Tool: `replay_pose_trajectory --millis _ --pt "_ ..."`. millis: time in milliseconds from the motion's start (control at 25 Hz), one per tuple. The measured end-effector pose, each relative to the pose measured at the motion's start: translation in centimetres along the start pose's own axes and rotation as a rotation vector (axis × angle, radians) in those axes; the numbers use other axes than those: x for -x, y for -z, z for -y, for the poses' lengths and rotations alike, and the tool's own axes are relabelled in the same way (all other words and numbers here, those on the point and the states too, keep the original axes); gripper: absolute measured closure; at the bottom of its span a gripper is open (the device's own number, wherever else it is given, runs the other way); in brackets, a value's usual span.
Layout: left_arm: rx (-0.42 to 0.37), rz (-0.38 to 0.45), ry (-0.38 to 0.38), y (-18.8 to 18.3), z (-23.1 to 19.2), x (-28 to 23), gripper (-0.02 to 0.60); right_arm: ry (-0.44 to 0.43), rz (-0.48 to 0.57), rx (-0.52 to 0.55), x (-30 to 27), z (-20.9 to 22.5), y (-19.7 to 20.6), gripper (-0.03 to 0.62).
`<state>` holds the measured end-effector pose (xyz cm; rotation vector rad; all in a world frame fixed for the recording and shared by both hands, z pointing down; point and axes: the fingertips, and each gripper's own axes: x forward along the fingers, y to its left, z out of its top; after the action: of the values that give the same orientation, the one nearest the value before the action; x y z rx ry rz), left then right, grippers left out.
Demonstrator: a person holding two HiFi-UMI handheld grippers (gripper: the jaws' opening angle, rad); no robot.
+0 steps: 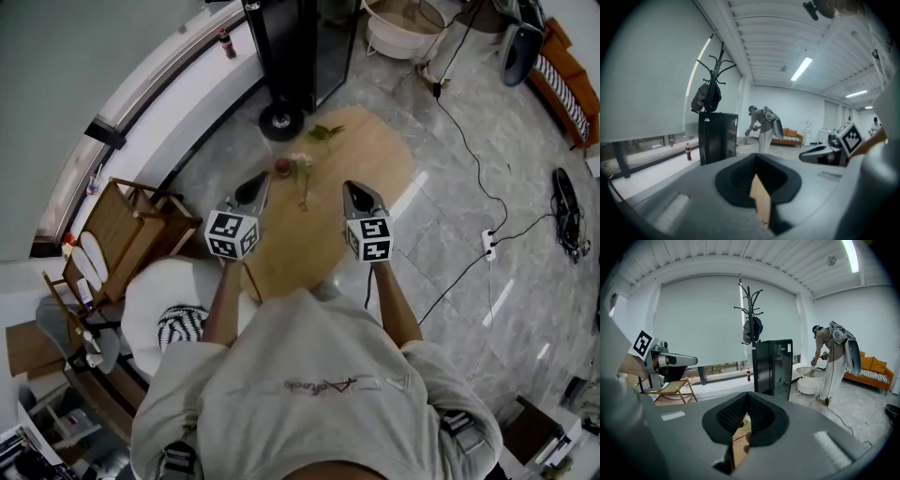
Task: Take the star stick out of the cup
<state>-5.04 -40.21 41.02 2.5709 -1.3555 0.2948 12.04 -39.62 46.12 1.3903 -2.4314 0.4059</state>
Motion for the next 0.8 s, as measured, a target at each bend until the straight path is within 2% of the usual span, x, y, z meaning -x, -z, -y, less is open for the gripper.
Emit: replay_pose_trajectory --millis 320,800 --pt "0.028 -0.039 -0.023 1.0 -1.6 -5.8 0.581 -0.051 -0.045 -0.022 -5.2 3.5 1.0 0.589" --pt "0.069 -0.094 -0.034 4.4 -2.8 -7.9 0.581 -0.083 -0.110 -0.055 -9.0 4.8 4.4 0.589"
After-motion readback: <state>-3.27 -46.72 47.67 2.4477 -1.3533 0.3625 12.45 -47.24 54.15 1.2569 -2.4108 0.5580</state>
